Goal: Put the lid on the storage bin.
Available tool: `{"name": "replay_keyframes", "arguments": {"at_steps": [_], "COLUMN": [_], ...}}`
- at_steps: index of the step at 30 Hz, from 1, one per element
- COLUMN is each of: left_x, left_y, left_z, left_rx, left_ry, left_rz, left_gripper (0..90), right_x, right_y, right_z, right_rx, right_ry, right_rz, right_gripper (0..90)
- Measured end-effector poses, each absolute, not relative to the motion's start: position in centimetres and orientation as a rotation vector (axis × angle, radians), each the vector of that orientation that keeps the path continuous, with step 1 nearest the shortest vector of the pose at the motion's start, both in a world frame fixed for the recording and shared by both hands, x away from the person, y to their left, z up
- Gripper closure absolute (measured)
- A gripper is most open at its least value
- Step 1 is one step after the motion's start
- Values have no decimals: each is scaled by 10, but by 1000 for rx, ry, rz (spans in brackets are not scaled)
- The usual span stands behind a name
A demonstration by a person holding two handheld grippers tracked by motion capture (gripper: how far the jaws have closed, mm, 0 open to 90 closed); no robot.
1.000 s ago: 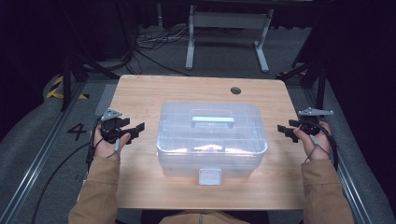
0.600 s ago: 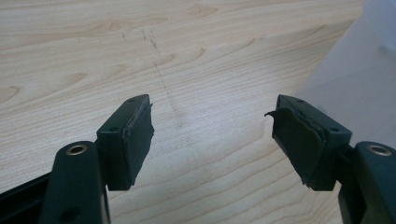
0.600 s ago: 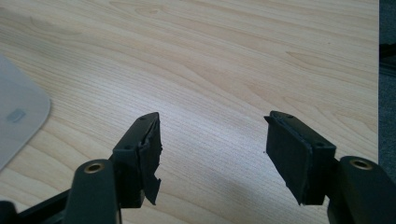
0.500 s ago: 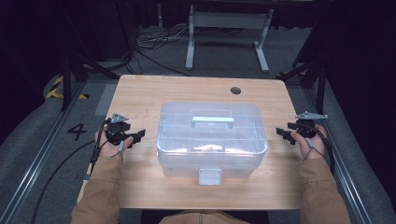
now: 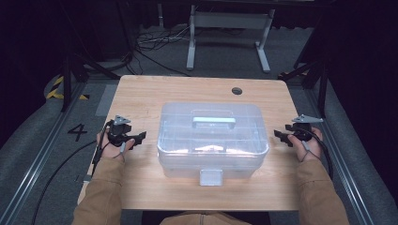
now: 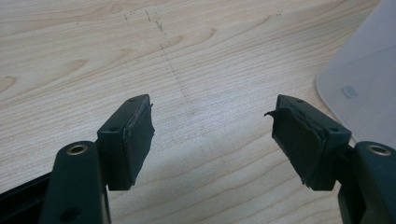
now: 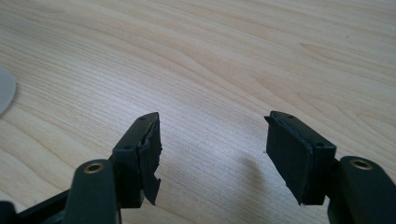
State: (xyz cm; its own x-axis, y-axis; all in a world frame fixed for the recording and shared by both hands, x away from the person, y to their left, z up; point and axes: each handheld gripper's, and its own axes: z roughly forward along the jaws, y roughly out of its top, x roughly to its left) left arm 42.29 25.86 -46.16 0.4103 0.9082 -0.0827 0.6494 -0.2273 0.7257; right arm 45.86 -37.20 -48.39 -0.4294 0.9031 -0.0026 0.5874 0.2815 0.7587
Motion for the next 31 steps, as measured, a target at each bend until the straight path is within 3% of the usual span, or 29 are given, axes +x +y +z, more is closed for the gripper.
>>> {"name": "replay_keyframes", "arguments": {"at_steps": [18,31], "left_x": [424,425], "left_y": [262,261], "left_z": [-475,-481], "left_rx": [2107,2171], "left_ry": [1287,1257], "left_rz": [414,408], "left_gripper": [260,209], "right_x": [461,462], "right_y": [-367,-365], "right_z": [-494,-496], "right_rx": [1315,1321], "right_ry": [2155,2175], "right_rz": [996,988], "right_gripper": [347,285]}}
